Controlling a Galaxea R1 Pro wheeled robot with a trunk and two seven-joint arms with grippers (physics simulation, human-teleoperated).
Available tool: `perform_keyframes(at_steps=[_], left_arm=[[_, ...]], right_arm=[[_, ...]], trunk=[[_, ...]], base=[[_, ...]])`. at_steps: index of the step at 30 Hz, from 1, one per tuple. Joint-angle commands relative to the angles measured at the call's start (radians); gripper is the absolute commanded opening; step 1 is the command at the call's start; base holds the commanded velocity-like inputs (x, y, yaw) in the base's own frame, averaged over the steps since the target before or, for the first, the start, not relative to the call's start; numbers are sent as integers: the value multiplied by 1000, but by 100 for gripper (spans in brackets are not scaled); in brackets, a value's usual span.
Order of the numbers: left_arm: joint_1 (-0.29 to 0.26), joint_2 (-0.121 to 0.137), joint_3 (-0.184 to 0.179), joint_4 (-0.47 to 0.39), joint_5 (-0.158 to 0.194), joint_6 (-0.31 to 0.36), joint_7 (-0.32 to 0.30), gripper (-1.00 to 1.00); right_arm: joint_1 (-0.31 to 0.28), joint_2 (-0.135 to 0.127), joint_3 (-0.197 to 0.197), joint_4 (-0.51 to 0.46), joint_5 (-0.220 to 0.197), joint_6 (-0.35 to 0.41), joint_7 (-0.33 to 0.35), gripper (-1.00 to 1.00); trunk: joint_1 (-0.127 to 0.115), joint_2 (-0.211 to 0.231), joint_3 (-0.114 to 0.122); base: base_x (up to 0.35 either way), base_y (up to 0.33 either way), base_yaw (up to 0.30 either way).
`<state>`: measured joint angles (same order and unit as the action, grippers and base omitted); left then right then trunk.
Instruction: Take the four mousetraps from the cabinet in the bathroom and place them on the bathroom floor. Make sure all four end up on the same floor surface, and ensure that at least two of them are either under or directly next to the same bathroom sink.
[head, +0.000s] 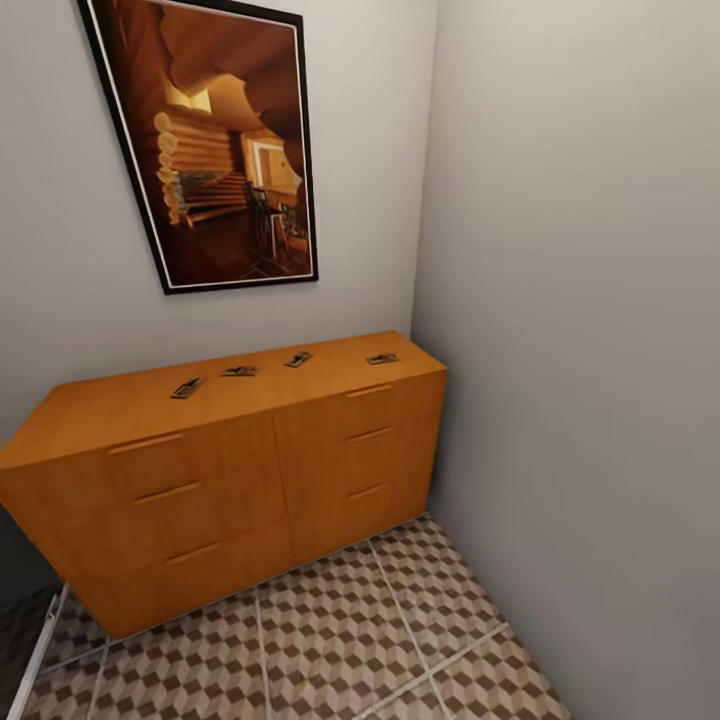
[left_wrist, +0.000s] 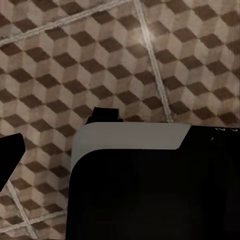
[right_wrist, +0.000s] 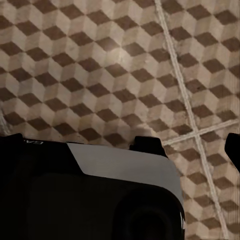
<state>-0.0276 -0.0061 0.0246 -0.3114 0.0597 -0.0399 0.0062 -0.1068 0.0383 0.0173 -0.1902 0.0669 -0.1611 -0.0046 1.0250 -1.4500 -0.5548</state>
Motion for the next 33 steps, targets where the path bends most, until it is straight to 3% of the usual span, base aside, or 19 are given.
perform_keyframes(at_steps=[1,12,25,33], left_arm=[[0,0,0,0,0,0,0,100],[0,1,0,0,0,0,1,100],[0,0,1,-2,0,0,2,100],[0,-5,2,-6,1,1,6,100]], right_arm=[[0,0,0,0,-1,0,0,100],[1,1,0,0,-5,-2,-1,100],[0,3,-2,0,0,4,-3,100],[0,1,-1,-7,3,9,1,100]], trunk=[[0,0,0],[0,0,0],[0,0,-3],[0,0,-4]], base=[[260,-235,0],[230,-210,169],[29,-27,274],[1,-1,70]])
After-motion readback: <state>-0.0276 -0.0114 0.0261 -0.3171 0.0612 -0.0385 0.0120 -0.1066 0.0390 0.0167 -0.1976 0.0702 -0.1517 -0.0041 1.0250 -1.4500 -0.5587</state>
